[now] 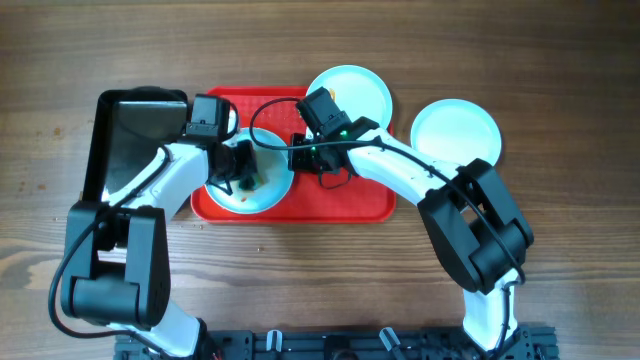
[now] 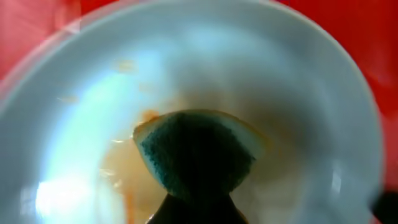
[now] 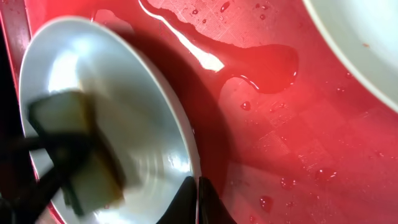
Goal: Clean dirty plates on tray and stack at the side
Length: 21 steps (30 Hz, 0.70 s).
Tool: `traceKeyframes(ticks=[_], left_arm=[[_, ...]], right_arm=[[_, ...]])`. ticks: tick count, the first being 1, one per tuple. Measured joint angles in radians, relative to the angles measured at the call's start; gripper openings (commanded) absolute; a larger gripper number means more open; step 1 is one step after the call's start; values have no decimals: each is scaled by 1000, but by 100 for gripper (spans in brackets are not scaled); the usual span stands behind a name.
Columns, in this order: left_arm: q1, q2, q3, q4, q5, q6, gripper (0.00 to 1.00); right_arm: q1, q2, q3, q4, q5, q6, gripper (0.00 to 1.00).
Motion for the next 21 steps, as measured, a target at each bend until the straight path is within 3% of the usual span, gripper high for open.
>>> traceKeyframes(ticks=[6,14,18,21], left_arm=[[0,1,3,-29,-184,-43,4],[4,0,16,-181,-21,-4,4],[6,0,16,-167,5,3,4],[6,1,13,-142,27,3,4]], right_arm=[[1,1,0,2,-2,0,4],[1,1,0,12,-18,-6,5],[0,1,0,37,-37,-25,31],[5,3,0,44,-51,-32,32]])
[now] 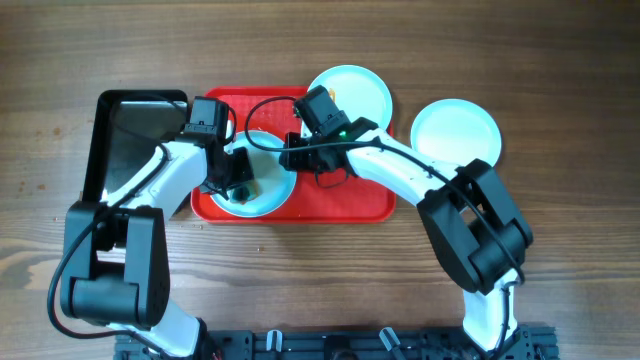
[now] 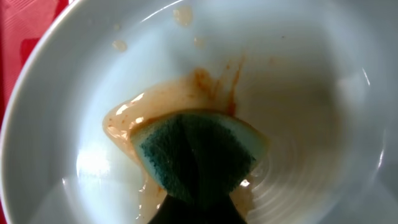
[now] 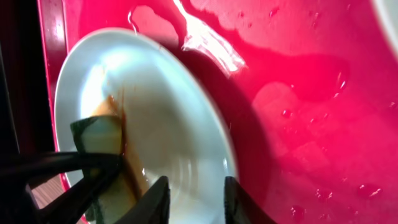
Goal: Clean dirty plates on tray and stack at the side
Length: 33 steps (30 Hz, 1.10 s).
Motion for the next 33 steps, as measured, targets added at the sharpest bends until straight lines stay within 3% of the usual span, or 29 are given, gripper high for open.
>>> traceKeyframes(ticks=[6,17,26,33], left_arm=[[2,2,-1,18,31,0,4],[16,2,-4,44,40,47,4],[17,3,-5,100,-12,72,4],[18,3,-5,106,-27,79,4]], right_arm=[[5,44,2,20,-38,28,43],[-40,11,2,29,-65,-62,45],[-41,5,2,-32,-9,-58,47],[-42,1,1,18,0,-75,50]])
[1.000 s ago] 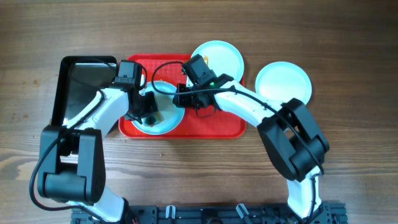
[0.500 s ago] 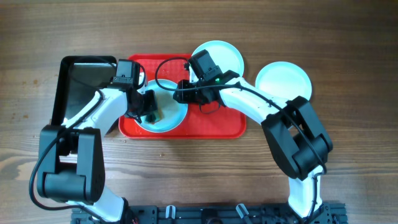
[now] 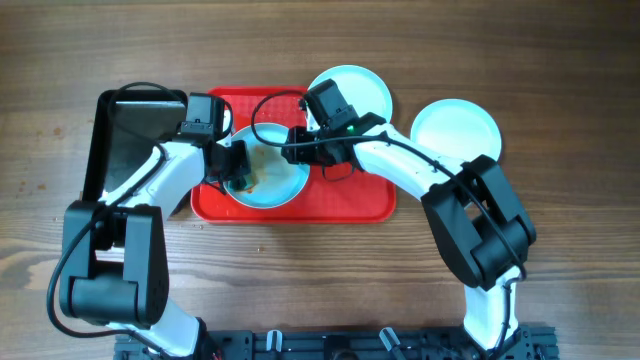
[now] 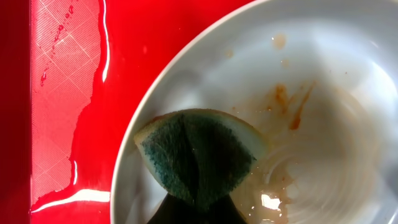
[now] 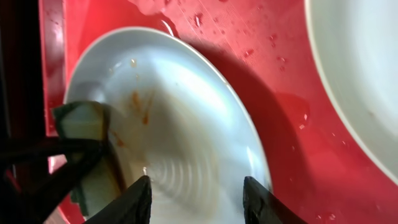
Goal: Clean dirty plates on tray and stack at the side
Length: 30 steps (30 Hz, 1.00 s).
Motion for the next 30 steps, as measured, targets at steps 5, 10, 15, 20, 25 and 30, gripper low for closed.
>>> traceKeyframes(ticks=[5,10,15,20,25,30], left_arm=[[0,2,0,8,-11,0,4],[0,2,0,11,-40,3,4],[1,2,-1,34,-61,5,4],[1,2,-1,59,-74,7,4],[1,2,-2,60,-66,7,4],[5,7,-2,32,59,8,4]], right_arm=[[-2,-76,0,-104,104,-3,52],[-4,-70,0,-106,132,27,45],[-4,2,0,-74,63,63,32],[0,19,0,-66,42,107,23],[29,48,0,-29,34,159,4],[32,51,0,-26,19,171,4]])
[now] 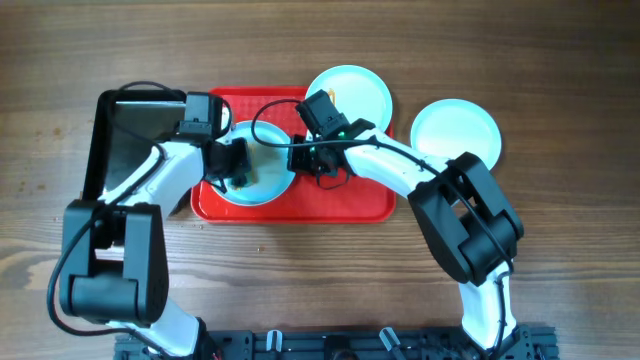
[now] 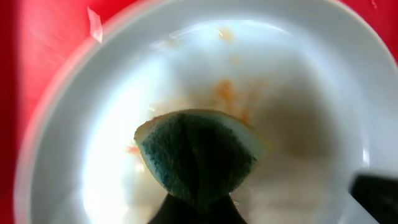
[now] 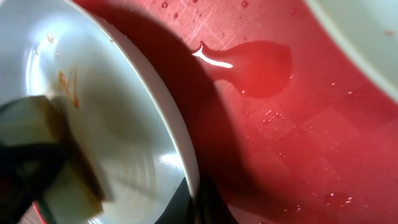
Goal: Clean dirty plates on tray and stack at the side
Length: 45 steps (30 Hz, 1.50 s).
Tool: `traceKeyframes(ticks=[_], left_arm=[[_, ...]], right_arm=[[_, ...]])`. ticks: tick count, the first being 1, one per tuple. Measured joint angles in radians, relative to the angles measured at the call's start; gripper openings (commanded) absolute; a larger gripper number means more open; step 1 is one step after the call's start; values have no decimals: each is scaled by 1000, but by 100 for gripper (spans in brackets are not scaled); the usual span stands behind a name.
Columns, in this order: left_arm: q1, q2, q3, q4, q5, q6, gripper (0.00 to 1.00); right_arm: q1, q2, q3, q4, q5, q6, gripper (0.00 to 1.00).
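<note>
A white plate (image 1: 262, 178) with faint orange smears lies on the red tray (image 1: 350, 205). My left gripper (image 1: 237, 166) is shut on a green and yellow sponge (image 2: 196, 152), which presses on the inside of the plate (image 2: 298, 93) near its middle. My right gripper (image 3: 194, 194) is shut on the right rim of the same plate (image 3: 124, 106), and the sponge (image 3: 43, 143) shows at that view's left. In the overhead view the right gripper (image 1: 300, 160) sits at the plate's right edge.
A second white plate (image 1: 352, 93) rests on the tray's far right corner. Another white plate (image 1: 457, 130) lies on the wooden table to the right. A black bin (image 1: 125, 140) stands left of the tray. Water pools on the tray (image 3: 261, 62).
My right gripper was open with its fingers wide apart at the plate's rim; now it is shut on that rim. The sponge has moved from the plate's left edge to near its middle.
First my right gripper pinched the plate's rim while the sponge sat mid-plate. Then its fingers stood apart and the sponge lay in a thick orange smear. Then they stood wider and the sponge was at the left edge. Now the rim is pinched again and only faint smears remain.
</note>
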Motion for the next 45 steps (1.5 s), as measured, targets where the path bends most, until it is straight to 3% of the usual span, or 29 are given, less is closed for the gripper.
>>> traceKeyframes(ticks=[5,9,13,18,23,27,32,37,45], left_arm=[[-1,41,13,29,39,3,4],[-3,80,24,160,73,-16,4],[-12,98,24,245,50,-172,4],[-13,102,24,261,38,-465,4],[-4,102,41,167,101,-552,4],[7,102,60,70,172,-511,4],[44,126,140,-212,256,-272,4],[67,132,155,-312,239,-95,4],[52,120,172,-274,-23,-137,4]], right_arm=[[-3,0,0,-1,0,1,4],[-4,1,0,2,0,7,4],[-4,1,0,2,0,8,4],[-4,1,0,3,0,11,4],[-4,1,0,0,-1,11,4],[-4,1,0,-1,-9,11,4],[0,3,0,0,-27,3,4],[8,4,0,1,-45,0,4],[17,7,0,11,-53,0,4]])
